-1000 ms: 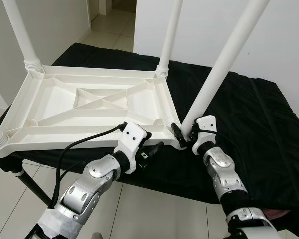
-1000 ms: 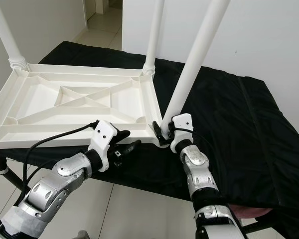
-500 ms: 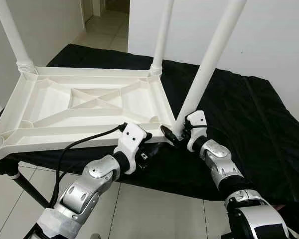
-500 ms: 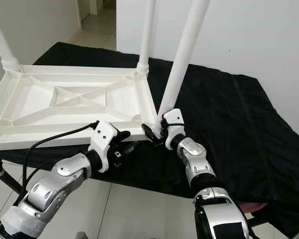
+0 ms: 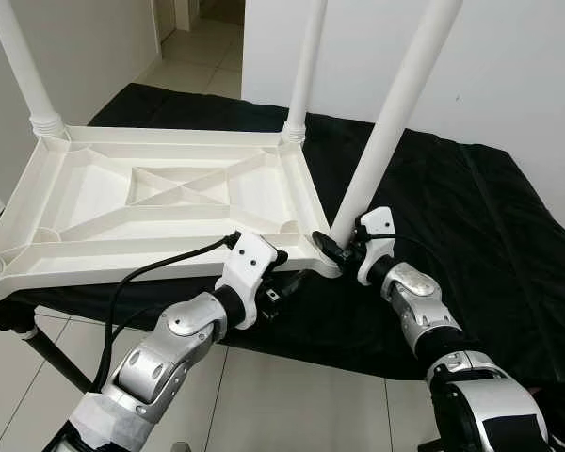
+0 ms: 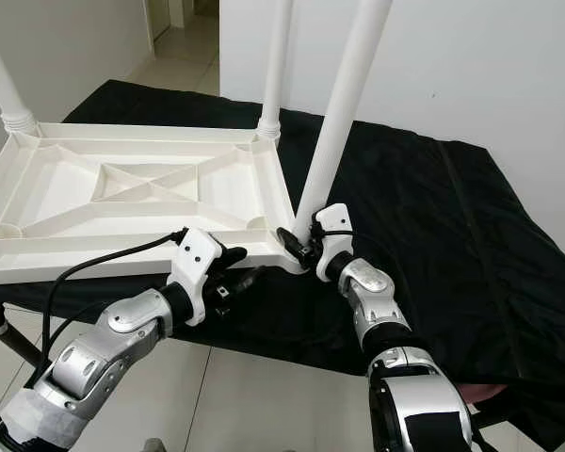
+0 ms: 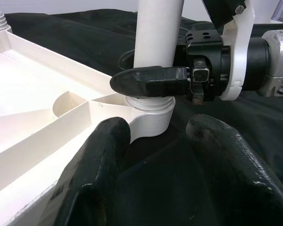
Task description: Building children table
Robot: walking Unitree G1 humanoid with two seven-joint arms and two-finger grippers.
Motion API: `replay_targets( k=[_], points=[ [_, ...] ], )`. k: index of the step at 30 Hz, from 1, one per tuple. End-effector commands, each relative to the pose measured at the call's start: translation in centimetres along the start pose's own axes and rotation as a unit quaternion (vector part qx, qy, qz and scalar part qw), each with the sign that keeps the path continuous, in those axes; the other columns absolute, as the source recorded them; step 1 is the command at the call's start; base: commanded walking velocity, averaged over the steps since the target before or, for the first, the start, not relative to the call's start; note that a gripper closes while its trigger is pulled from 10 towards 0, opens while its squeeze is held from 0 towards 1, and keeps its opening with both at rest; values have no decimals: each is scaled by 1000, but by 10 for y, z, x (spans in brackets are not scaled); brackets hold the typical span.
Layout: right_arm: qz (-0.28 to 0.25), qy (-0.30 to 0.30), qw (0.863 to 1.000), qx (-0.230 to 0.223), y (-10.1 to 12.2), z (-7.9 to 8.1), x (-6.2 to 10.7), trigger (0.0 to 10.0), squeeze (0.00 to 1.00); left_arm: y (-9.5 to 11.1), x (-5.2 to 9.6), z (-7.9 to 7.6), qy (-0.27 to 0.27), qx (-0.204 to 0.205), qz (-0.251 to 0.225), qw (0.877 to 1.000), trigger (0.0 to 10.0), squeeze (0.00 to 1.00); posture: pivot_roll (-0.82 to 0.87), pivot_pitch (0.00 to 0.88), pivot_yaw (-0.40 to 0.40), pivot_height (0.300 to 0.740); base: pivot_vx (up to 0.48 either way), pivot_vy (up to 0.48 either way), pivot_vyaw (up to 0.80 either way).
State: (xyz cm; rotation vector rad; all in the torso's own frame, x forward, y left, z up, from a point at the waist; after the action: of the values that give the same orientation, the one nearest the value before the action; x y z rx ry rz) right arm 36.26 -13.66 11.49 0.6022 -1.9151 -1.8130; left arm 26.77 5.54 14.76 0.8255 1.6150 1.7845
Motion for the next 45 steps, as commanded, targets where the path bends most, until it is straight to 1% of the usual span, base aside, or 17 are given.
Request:
replay_targets(
  k=[1, 4, 6, 8, 13, 14, 16, 18, 20, 22, 26, 28, 30, 34, 38, 39, 45],
  points=[
    [22, -6, 1000, -2, -8, -1, 3, 10000, 0, 3, -3, -12, -83, -3, -7, 997, 10000, 0, -31, 0, -68, 740, 0, 0, 0],
    [17, -34, 999, -11, -8, -2, 3, 10000, 0, 4, -3, -12, -82, 0, -10, 997, 10000, 0, -37, 0, -71, 740, 0, 0, 0],
    [17, -34, 999, -11, -8, -2, 3, 10000, 0, 4, -3, -12, -82, 0, -10, 997, 10000, 0, -37, 0, -71, 740, 0, 0, 0],
    [14, -68, 998, -9, -11, 4, 3, 10000, 0, 4, -4, -14, -83, 3, -13, 996, 10000, 0, -40, 0, -76, 740, 0, 0, 0],
    [12, -94, 995, -5, -13, 8, 4, 10000, 0, 5, -5, -15, -83, 5, -15, 996, 10000, 0, -38, 0, -80, 740, 0, 0, 0],
    [12, -112, 994, -3, -15, 9, 6, 10000, 0, 6, -5, -15, -81, 7, -17, 997, 10000, 0, -37, 0, -83, 740, 0, 0, 0],
    [12, -112, 994, -3, -15, 9, 6, 10000, 0, 6, -5, -15, -81, 7, -17, 997, 10000, 0, -37, 0, -83, 740, 0, 0, 0],
    [6, -168, 986, -13, -16, 13, 10, 10000, 0, 6, -4, -14, -77, 9, -20, 997, 10000, 0, -37, 0, -86, 740, 0, 0, 0],
    [0, -237, 971, -21, -14, 15, 13, 10000, 0, 6, -4, -14, -75, 11, -21, 997, 10000, 0, -37, 0, -87, 740, 0, 0, 0],
    [0, -237, 971, -21, -14, 15, 13, 10000, 0, 6, -4, -14, -75, 11, -21, 997, 10000, 0, -37, 0, -87, 740, 0, 0, 0],
    [0, -316, 948, -46, -12, 20, 13, 10000, 0, 7, -4, -13, -74, 12, -22, 997, 10000, 0, -30, 0, -91, 740, 0, 0, 0],
    [0, -316, 948, -46, -12, 20, 13, 10000, 0, 7, -4, -13, -74, 12, -22, 997, 10000, 0, -30, 0, -91, 740, 0, 0, 0],
    [-2, -344, 937, -60, -9, 26, 11, 10000, 0, 7, -4, -13, -73, 12, -23, 997, 10000, 0, -29, 0, -90, 740, 0, 0, 0],
    [-8, -335, 940, -70, -7, 33, 8, 10000, 0, 7, -4, -14, -73, 13, -23, 997, 10000, 0, -29, 0, -89, 740, 0, 0, 0],
    [-14, -328, 941, -78, -7, 35, 8, 10000, 0, 7, -4, -14, -73, 13, -23, 997, 10000, 0, -29, 0, -89, 740, 0, 0, 0],
    [-33, -306, 948, -85, -2, 36, 10, 10000, 1000, 7, -4, -14, -73, 13, -23, 997, 10000, 0, -28, 0, -91, 740, 0, 0, 0],
    [-43, -290, 953, -81, 2, 37, 13, 10000, 1000, 7, -4, -13, -73, 13, -23, 997, 10000, 0, -29, 0, -92, 740, 0, 0, 0]
  ],
)
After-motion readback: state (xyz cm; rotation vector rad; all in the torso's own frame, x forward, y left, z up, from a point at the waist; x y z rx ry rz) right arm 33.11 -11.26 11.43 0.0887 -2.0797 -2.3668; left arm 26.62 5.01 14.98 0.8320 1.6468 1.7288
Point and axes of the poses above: a point about 5 cm out from each wrist's last joint towards the gripper, its own x axis pointing back from the gripper into the wrist, its own y axis along the axis of the wrist's last joint, z = x × y, the point moved 1 cm from there along -x, pointing out of the wrist towards the gripper, and after that the axes turned 2 degrees about -x, right-handed, at the moved point
